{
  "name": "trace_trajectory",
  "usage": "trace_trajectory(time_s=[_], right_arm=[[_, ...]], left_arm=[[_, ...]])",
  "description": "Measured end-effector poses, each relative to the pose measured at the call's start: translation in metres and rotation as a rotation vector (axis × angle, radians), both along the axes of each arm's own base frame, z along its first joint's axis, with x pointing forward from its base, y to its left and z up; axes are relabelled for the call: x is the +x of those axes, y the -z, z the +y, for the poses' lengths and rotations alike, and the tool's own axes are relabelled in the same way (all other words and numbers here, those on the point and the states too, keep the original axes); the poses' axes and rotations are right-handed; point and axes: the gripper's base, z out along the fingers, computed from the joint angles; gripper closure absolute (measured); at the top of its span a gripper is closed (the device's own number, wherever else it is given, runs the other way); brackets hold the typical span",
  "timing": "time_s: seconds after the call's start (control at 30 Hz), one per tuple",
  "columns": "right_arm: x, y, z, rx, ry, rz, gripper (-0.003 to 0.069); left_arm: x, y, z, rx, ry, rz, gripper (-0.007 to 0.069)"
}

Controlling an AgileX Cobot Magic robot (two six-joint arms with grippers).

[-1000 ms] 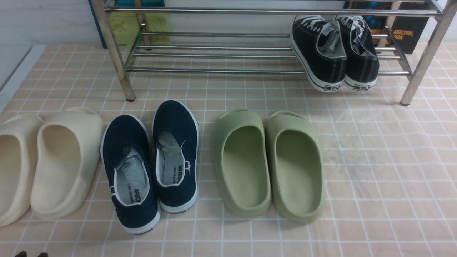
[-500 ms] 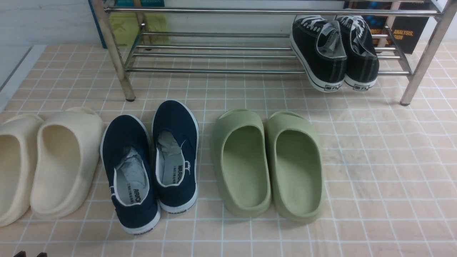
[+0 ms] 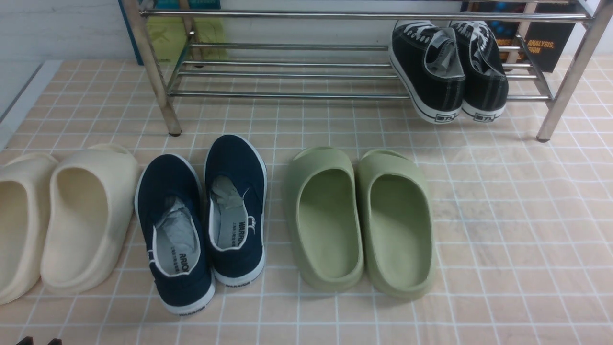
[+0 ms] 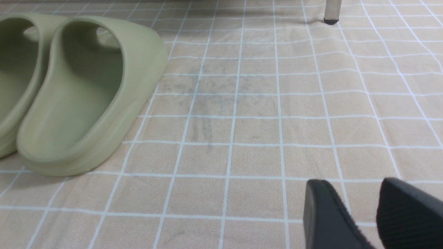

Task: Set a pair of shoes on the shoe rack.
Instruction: Use the left arm to grab the shoe closest to it

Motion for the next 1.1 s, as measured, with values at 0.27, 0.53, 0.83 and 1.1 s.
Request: trace_trajectory(time_s=[0.27, 0.53, 0.83, 1.1], right_arm=[[0.000, 0.000, 0.000, 0.000, 0.000, 0.000, 0.0420], [0.000, 0.000, 0.000, 0.000, 0.000, 0.000, 0.0420], [0.000, 0.000, 0.000, 0.000, 0.000, 0.000, 0.0420], [0.000, 0.000, 0.000, 0.000, 0.000, 0.000, 0.0420]], left_arm=[[0.001, -0.001, 0.000, 0.002, 0.000, -0.033, 0.0384], [0.003, -0.009, 0.000, -0.002, 0.001, -0.123, 0.0384], [0.004, -0.012, 0.000, -0.003, 0.001, -0.162, 0.0384], [0.005, -0.028, 0.000, -0.014, 0.003, -0.342, 0.0384]])
